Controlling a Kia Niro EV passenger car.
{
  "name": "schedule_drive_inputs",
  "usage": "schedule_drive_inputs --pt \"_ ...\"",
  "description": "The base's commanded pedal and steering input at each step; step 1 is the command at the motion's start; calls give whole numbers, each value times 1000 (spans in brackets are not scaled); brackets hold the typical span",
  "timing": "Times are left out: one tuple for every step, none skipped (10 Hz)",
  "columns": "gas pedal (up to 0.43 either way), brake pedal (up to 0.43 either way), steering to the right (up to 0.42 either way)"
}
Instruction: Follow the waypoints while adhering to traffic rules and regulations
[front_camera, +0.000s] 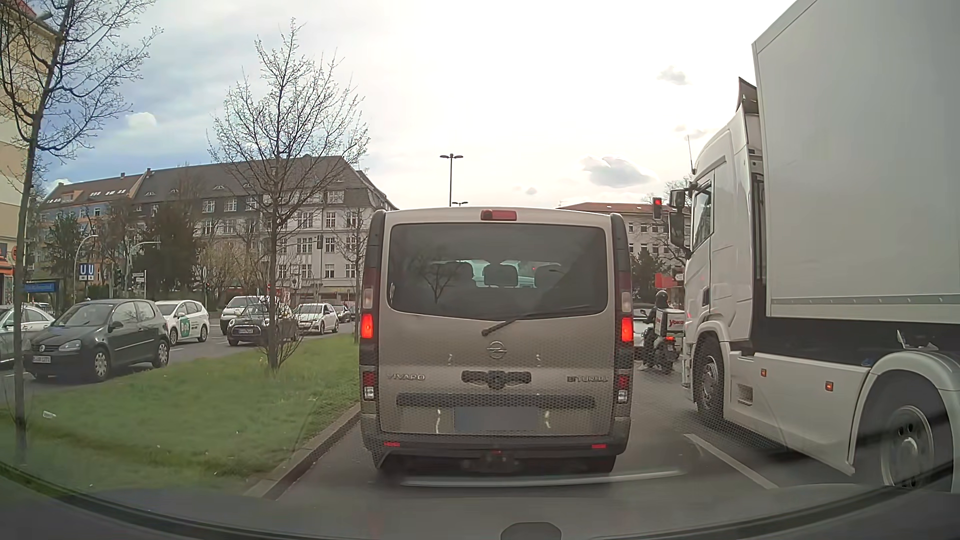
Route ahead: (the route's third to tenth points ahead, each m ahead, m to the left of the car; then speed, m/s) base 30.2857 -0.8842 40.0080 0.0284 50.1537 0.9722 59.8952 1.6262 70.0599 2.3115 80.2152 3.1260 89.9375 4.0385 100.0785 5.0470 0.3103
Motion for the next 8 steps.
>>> schedule_drive_inputs --pt "0 201 -3" --pt "0 189 -3" --pt "0 177 -3" --pt "0 165 -3" --pt "0 159 -3" --pt "0 146 -3" --pt "0 146 -3" --pt "0 134 -3"
